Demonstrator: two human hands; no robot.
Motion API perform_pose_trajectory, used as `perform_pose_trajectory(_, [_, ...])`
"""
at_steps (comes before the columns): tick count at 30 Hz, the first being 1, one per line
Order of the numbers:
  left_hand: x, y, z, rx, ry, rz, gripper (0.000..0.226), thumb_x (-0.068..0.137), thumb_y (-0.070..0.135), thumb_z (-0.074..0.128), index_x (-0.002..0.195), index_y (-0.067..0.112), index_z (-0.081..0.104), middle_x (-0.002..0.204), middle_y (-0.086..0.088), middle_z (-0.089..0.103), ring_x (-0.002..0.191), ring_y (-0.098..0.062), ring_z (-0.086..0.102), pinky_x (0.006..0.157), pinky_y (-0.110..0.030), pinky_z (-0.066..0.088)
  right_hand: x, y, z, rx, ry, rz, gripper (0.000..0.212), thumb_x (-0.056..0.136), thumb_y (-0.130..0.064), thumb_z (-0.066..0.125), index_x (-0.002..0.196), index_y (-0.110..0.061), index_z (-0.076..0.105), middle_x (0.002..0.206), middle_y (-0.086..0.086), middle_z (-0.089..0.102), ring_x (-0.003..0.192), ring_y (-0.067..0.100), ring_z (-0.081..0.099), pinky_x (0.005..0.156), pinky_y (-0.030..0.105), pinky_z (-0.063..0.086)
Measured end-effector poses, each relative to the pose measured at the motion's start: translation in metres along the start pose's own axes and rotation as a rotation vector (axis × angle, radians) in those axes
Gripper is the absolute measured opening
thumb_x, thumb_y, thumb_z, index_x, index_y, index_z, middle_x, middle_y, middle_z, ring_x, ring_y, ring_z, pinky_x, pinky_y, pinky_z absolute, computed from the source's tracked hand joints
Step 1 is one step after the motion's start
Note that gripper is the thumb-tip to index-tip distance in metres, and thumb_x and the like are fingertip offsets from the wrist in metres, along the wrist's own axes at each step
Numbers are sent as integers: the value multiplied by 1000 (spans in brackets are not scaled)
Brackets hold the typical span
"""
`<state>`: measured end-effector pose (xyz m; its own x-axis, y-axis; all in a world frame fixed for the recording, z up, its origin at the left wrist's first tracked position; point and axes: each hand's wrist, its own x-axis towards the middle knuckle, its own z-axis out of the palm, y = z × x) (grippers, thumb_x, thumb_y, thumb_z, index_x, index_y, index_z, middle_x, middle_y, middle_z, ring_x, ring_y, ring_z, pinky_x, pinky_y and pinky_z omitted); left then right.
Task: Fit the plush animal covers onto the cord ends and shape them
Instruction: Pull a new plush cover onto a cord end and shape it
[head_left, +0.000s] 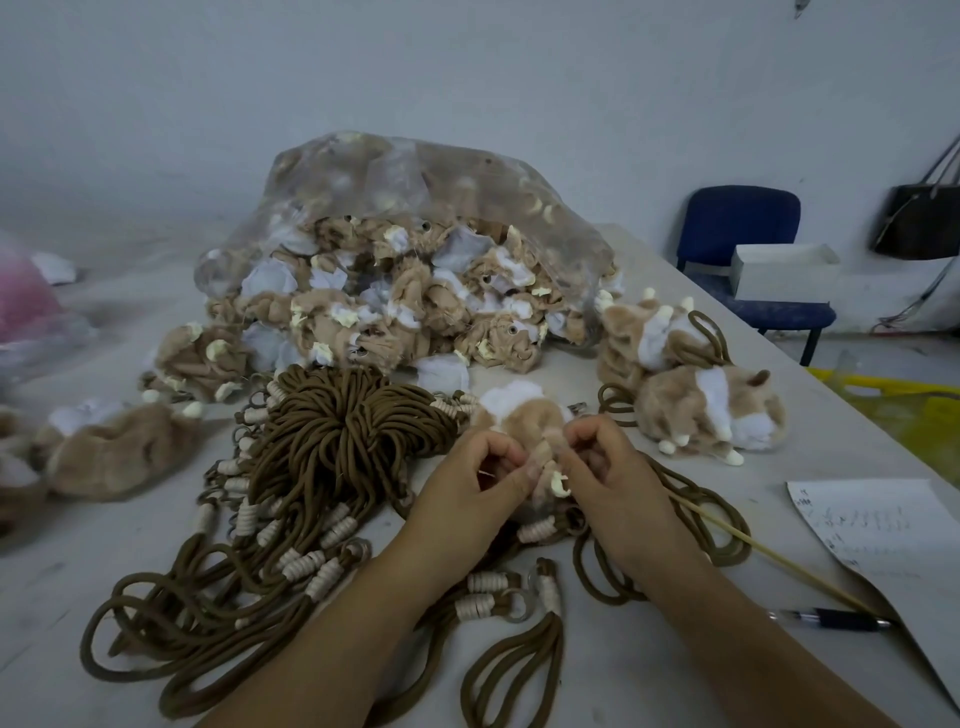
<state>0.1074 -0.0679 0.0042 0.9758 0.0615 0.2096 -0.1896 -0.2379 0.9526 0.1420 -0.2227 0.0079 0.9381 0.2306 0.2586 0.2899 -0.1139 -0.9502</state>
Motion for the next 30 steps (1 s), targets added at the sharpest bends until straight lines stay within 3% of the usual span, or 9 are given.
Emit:
perform_pose_trajectory(3, [-2,4,3,111,52,99,14,89,25,68,80,23,58,83,12,52,66,4,49,61,-10,42,-2,-2,2,38,-18,24,7,92,-26,60,86,-27,58,73,6,66,64,17,60,63,42,53])
perform_pose_trajectory(6, [-4,3,9,218,145,184,19,87,28,66,78,23,51,84,13,49,68,-1,48,61,-12,40,-3,-5,4,32,-37,35,11,88,-34,62,78,-32,57,68,6,63,60,20,54,56,40,47])
perform_pose_trajectory(10, [-4,-1,7,265,254,147,18,86,19,64,81,25,48,83,6,53,67,-4,49,59,-14,42,-4,-2,7,17,-106,33,12,90,-25,62,80,-24,54,64,4,54,59,20,46,55,37,39])
perform_pose_trajectory(15, [-4,0,4,242,293,83,16,91,24,61,84,30,48,82,5,59,69,-11,58,60,-32,51,-4,-3,5,12,-221,46,12,90,-20,64,90,-19,53,65,2,50,61,19,44,57,35,40])
perform_pose_trajectory(18, [-5,2,6,280,284,141,16,91,21,58,85,31,47,80,7,57,70,-6,56,57,-20,46,-3,-3,3,-16,-232,80,13,89,-21,66,86,-19,53,67,1,54,63,17,47,59,33,42])
perform_pose_trajectory(21, [-6,3,6,322,250,230,14,90,18,61,87,26,50,84,8,56,76,-7,56,63,-22,46,-3,0,6,-64,-127,76,17,86,-23,66,79,-20,50,56,-15,51,53,1,45,49,18,40])
perform_pose_trajectory(23, [-6,4,6,322,226,286,14,88,17,64,85,22,52,84,8,55,77,-9,55,64,-23,46,-3,1,7,-69,-50,68,20,84,-26,66,76,-19,48,53,-17,49,49,-2,42,45,15,37])
perform_pose_trajectory(27, [-8,9,9,283,114,352,11,85,23,62,81,19,53,82,10,53,75,-10,53,64,-15,43,-1,0,4,-106,66,52,19,80,-29,65,76,-19,50,60,-14,49,51,-1,43,47,18,38])
perform_pose_trajectory(30, [-7,8,7,183,15,280,8,87,22,61,85,19,54,88,6,54,79,-9,54,70,-14,44,-2,-1,4,-56,89,63,18,82,-26,65,78,-18,50,64,-7,50,52,1,45,45,17,39])
